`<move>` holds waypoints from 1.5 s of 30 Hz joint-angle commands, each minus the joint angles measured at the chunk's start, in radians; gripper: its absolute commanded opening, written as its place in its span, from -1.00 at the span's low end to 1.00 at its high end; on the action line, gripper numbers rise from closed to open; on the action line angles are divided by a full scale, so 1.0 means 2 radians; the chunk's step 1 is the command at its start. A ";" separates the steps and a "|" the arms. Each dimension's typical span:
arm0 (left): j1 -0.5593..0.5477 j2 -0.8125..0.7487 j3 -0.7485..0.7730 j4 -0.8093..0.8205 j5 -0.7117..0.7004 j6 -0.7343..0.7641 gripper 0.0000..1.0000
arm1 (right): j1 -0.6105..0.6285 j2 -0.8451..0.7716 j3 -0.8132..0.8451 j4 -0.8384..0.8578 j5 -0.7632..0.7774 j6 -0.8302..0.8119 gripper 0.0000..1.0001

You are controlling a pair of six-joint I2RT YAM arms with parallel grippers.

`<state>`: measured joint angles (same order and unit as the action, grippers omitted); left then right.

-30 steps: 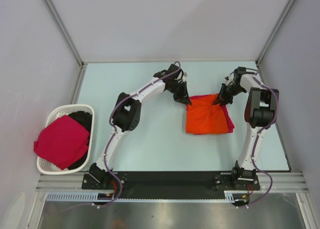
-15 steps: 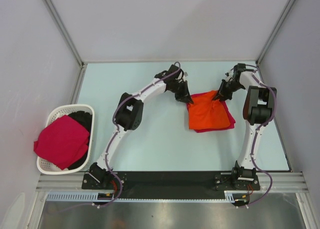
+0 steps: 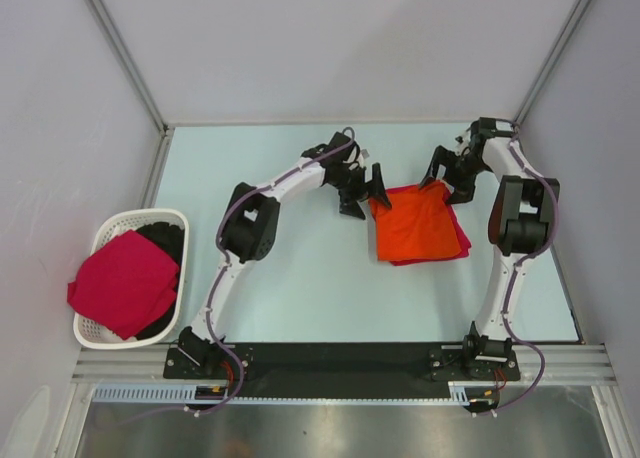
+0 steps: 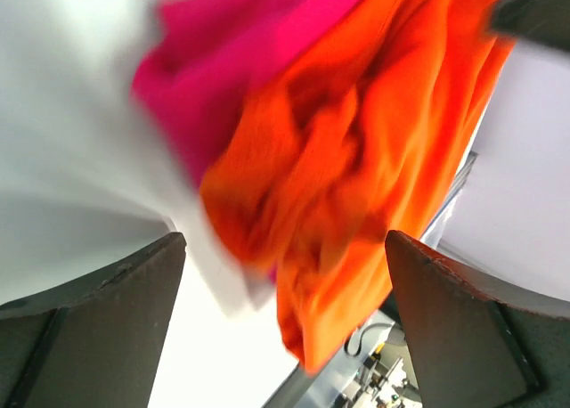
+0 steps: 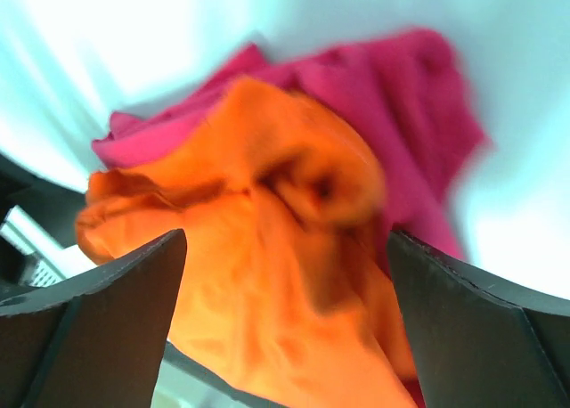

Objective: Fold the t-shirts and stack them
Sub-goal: Put the neatly folded tshirt into the corner of the board with both arms, then put the neatly folded tshirt into the corner of the board with the right arm

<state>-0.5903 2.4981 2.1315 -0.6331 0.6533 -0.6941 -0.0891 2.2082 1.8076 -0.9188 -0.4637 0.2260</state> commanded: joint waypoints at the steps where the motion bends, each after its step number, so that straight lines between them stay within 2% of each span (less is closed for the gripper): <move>1: 0.014 -0.124 -0.061 -0.002 -0.024 0.026 0.99 | -0.027 -0.089 -0.028 -0.028 0.058 -0.021 0.99; 6: 0.014 -0.173 -0.161 0.014 -0.008 0.027 0.99 | -0.054 -0.158 -0.128 -0.031 0.059 -0.026 1.00; 10: 0.010 -0.176 -0.221 0.073 0.023 0.000 0.99 | -0.057 -0.168 -0.180 -0.035 0.044 -0.033 1.00; 23: 0.000 -0.130 -0.181 0.048 0.037 0.018 0.99 | -0.057 -0.150 -0.246 -0.025 0.038 -0.043 1.00; 28: 0.000 -0.122 -0.174 0.042 0.038 0.020 1.00 | -0.058 -0.165 -0.250 -0.032 0.045 -0.044 0.99; 36: -0.002 -0.110 -0.161 0.034 0.039 0.023 0.99 | -0.052 -0.169 -0.247 -0.034 0.101 -0.039 1.00; 45: -0.002 -0.109 -0.163 0.028 0.036 0.030 0.99 | -0.015 -0.124 -0.253 -0.014 0.108 -0.043 0.99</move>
<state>-0.5892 2.2765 1.7638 -0.5690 0.7109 -0.6617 -0.1631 1.9125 1.3220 -0.9546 -0.2813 0.1558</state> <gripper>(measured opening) 0.996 0.995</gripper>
